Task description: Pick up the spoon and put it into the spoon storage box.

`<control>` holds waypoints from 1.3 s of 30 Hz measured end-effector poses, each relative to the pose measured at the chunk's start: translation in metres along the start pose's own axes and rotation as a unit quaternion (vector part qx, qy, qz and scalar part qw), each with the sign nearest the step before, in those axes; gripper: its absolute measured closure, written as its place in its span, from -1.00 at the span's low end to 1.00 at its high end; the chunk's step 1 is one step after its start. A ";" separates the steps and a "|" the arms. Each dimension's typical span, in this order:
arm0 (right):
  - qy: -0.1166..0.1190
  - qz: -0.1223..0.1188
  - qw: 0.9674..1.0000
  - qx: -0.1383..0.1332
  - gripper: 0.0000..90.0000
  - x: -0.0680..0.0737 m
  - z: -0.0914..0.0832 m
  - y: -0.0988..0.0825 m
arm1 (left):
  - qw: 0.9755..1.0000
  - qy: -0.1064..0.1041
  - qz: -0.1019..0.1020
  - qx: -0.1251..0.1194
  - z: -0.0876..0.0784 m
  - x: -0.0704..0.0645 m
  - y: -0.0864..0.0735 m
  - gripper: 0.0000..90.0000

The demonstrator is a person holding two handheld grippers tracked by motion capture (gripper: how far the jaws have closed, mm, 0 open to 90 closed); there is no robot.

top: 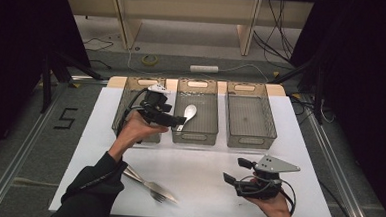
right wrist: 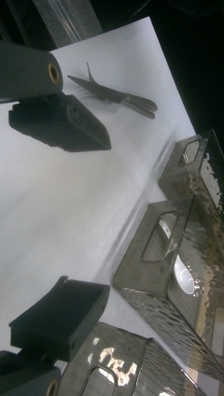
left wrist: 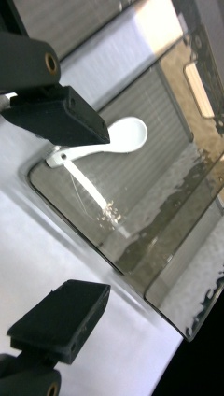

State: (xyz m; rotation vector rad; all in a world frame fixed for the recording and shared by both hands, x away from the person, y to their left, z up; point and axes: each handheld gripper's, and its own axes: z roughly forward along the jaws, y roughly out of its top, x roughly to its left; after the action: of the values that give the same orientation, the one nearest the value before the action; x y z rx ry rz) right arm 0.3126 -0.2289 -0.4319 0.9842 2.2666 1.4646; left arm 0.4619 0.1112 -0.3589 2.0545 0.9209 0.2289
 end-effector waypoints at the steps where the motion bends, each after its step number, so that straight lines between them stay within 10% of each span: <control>1: 0.000 0.000 1.000 0.000 -0.42 0.000 0.000 0.000 | 1.000 -0.001 0.001 0.000 -0.001 0.000 -0.001 -0.51; 15: 0.002 0.000 1.000 0.000 -0.42 0.000 0.001 0.000 | 0.997 0.011 0.052 0.054 -0.029 0.000 -0.037 -0.60; 39: 0.001 -0.001 1.000 -0.004 -0.42 0.000 0.000 0.000 | 0.992 0.003 0.062 0.112 -0.046 -0.003 -0.081 -0.63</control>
State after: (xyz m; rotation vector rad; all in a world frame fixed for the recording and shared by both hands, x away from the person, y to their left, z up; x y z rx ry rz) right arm 0.3122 -0.2287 -0.4319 0.9782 2.2608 1.4741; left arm 0.3963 0.1675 -0.3919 2.3229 0.8539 0.2050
